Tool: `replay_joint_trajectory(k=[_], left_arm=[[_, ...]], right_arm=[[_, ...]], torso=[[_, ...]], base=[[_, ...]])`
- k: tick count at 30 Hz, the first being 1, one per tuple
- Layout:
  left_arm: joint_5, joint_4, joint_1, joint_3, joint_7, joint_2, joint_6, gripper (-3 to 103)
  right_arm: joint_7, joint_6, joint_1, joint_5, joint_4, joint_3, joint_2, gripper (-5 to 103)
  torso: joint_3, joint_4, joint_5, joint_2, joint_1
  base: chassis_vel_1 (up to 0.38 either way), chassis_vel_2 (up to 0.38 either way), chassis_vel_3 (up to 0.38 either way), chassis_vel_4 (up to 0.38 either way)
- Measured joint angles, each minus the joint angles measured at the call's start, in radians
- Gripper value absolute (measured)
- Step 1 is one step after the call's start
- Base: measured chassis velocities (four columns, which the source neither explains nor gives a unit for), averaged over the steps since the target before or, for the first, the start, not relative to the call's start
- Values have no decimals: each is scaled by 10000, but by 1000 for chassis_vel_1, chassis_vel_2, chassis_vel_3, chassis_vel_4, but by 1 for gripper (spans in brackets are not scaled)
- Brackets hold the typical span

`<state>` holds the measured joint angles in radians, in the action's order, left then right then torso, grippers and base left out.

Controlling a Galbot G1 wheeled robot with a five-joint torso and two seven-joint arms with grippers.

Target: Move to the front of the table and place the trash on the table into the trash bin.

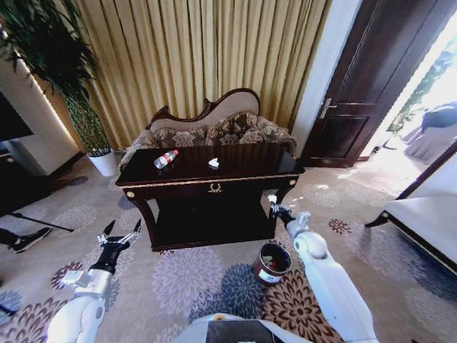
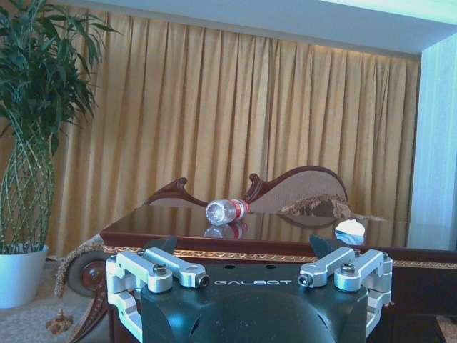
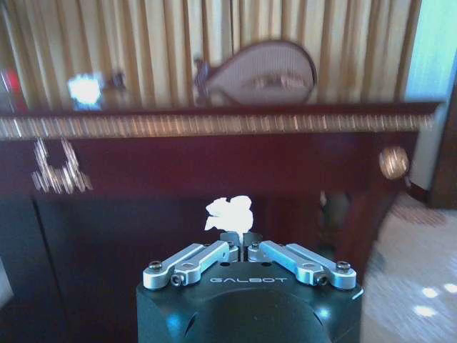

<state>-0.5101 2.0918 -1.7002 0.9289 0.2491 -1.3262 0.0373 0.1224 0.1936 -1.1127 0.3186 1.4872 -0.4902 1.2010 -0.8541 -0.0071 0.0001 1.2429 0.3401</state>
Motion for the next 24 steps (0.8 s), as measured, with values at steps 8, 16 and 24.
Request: replay_joint_trajectory(k=[8, 16, 24], left_arm=[[-20, -7, -19, 14, 7, -17, 28, 100], [-42, -8, -73, 61, 6, -15, 40, 100], [-50, -12, -122, 72, 17, -6, 151, 100]], right_arm=[[206, -399, 640, -1942, -2581, 148, 551, 2], [191, -928, 1459, -3613, -5052, 63, 1135, 2], [-8, -1152, 1654, -4563, -6331, -100, 1505, 4]], torso=[[-2, 1, 0, -2, 4], [-2, 1, 0, -2, 3], [-2, 0, 1, -1, 3]], base=[[0, 0, 0, 0], [0, 0, 0, 0], [0, 0, 0, 0]])
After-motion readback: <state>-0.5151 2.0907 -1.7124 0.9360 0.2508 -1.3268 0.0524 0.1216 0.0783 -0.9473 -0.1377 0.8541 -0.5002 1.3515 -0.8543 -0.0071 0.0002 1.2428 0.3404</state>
